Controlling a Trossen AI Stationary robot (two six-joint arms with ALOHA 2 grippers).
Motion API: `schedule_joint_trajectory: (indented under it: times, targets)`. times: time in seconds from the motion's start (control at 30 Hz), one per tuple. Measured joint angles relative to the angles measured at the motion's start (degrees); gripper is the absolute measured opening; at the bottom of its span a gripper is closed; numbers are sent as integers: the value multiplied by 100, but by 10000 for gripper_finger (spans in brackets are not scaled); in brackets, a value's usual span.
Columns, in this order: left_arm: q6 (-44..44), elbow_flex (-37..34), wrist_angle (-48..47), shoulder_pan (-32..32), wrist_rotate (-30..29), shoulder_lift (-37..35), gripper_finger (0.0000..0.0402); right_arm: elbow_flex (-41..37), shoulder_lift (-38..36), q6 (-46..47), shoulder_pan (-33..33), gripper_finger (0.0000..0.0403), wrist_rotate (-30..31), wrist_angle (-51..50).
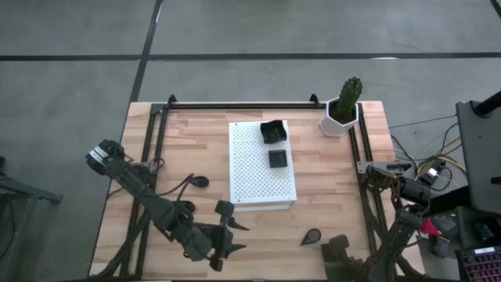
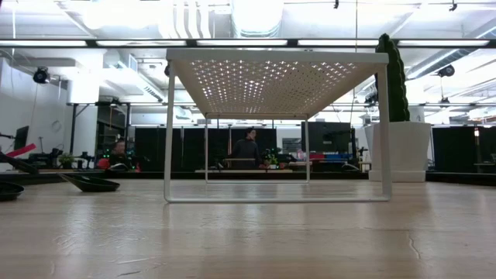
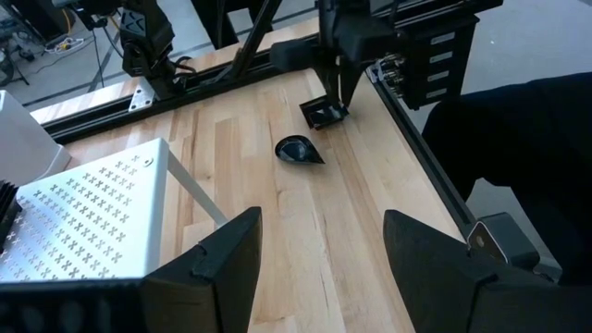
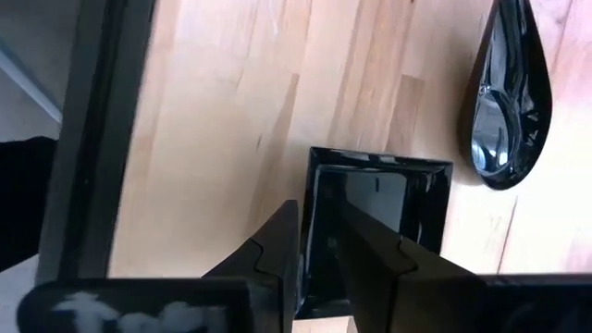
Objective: Pick & Place Mini shaped plates
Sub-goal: Stack the black square plate on top of the black square plate on the shelf
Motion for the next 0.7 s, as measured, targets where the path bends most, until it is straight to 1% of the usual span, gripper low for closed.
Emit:
schedule_joint_trajectory:
  times: [0.3,0.43,0.57,0.7]
  targets:
    - [-3,0,-2,0,-1,0,220,-66,2,44,2,67,-94,21]
    - [-3,0,0,0,0,0,220,-100,2,131,4,52,-128,3]
    - [-3,0,0,0,-1,0,220,-91,2,129,4,19,-147,-8]
    - [-3,0,0,0,1,0,220,24,-4,119,-5,10,-143,-120]
